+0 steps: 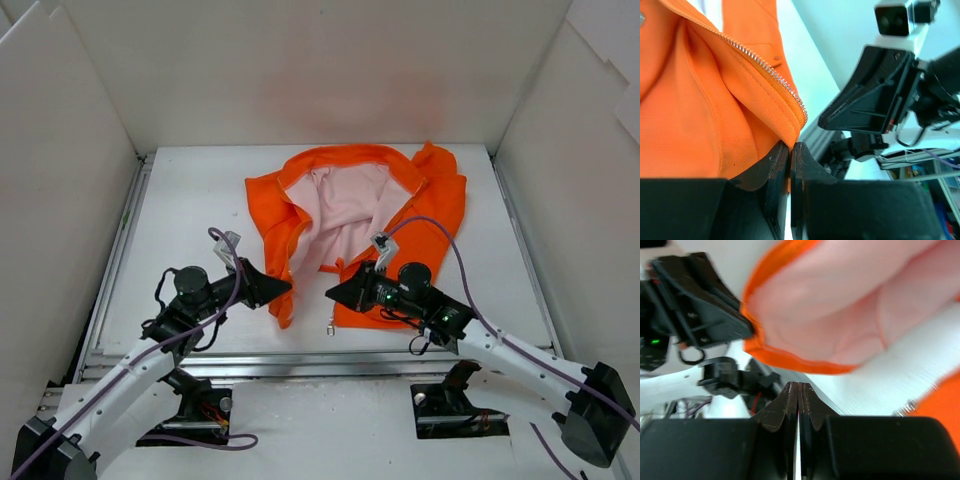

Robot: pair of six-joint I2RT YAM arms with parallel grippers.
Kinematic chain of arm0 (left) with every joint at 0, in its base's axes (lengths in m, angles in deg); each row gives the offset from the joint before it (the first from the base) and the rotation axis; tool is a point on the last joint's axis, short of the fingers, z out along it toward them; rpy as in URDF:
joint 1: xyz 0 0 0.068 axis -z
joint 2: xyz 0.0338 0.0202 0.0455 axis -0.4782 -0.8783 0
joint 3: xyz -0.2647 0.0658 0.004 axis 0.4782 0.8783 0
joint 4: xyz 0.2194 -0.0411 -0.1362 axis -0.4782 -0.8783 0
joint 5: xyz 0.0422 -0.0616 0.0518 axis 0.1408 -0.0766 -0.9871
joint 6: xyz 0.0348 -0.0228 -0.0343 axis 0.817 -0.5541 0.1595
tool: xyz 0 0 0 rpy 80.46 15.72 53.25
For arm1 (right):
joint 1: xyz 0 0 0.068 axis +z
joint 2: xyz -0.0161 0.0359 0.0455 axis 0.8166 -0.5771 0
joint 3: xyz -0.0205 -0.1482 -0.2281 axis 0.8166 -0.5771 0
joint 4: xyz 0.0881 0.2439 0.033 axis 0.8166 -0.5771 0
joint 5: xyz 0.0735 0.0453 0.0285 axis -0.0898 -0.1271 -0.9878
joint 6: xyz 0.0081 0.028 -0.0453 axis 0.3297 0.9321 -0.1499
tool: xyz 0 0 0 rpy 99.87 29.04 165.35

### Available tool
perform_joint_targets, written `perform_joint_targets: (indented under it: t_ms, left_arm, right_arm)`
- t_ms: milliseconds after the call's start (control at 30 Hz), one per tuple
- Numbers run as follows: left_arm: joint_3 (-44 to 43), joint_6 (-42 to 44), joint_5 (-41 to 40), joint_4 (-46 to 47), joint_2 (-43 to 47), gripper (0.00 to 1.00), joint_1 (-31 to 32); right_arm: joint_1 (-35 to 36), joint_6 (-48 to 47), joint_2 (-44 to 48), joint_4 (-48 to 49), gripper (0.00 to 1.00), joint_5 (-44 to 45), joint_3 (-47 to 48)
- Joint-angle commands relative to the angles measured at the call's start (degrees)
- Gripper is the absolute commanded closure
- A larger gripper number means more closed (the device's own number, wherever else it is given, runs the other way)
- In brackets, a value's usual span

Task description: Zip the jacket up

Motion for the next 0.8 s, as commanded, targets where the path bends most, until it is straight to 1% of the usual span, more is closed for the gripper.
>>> perform_joint_targets:
  t_ms: [0,133,200,233,267,333,367,400,467,500,633,767]
  left_arm:
    - [-1.63,4.24,0.39,2.57,0.97,1.0,-0.98]
    - [-3.21,8.2,-1.89,-1.48,1.32,1.0,-0.98]
    - [-3.04,8.82,-2.07,-1.14,1.67,1.0,-0.98]
    - [-2.52,8.82,-2.16,-0.26,1.76,1.0,-0.98]
    - [-2.25,8.91,-2.25,0.01,1.76,1.0,-0.98]
    - [-1.81,9.09,-2.51,0.36,2.12,1.0,-1.51]
    - [-1.72,9.17,-2.68,0.54,2.29,1.0,-1.51]
    - [-1.63,9.26,-2.69,0.89,2.29,1.0,-1.51]
    - [-1.19,9.09,-2.16,2.55,2.03,1.0,-1.51]
    - [-0.93,8.74,-1.9,3.25,1.59,1.0,-1.51]
    - [-0.4,7.68,-0.14,6.33,-0.08,1.0,-1.51]
    - [0.12,6.72,1.7,8.44,-1.75,1.0,-1.51]
  right_arm:
    - [2.02,0.06,3.48,-10.99,1.0,13.26,-1.11]
    - [4.39,1.03,-0.72,-21.26,1.0,20.4,-0.94]
    - [5.98,1.38,-4.5,-25.31,1.0,26.37,1.24]
    - [6.5,1.65,-5.73,-29.51,1.0,28.91,2.13]
    - [7.29,2.0,-8.27,-30.77,1.0,32.33,3.01]
    - [7.91,2.53,-10.74,-32.97,0.98,34.73,5.12]
    - [8.52,2.61,-11.97,-33.5,0.83,35.7,5.91]
    - [8.97,3.14,-14.77,-34.2,0.76,37.45,7.66]
    - [10.63,4.02,-17.34,-35.88,0.64,39.91,9.25]
    - [10.81,4.37,-19.7,-36.06,0.61,41.32,10.74]
    - [13.71,4.9,-24.9,-38.94,0.55,45.72,15.4]
    - [15.12,5.16,-30.95,-41.59,0.54,49.49,19.8]
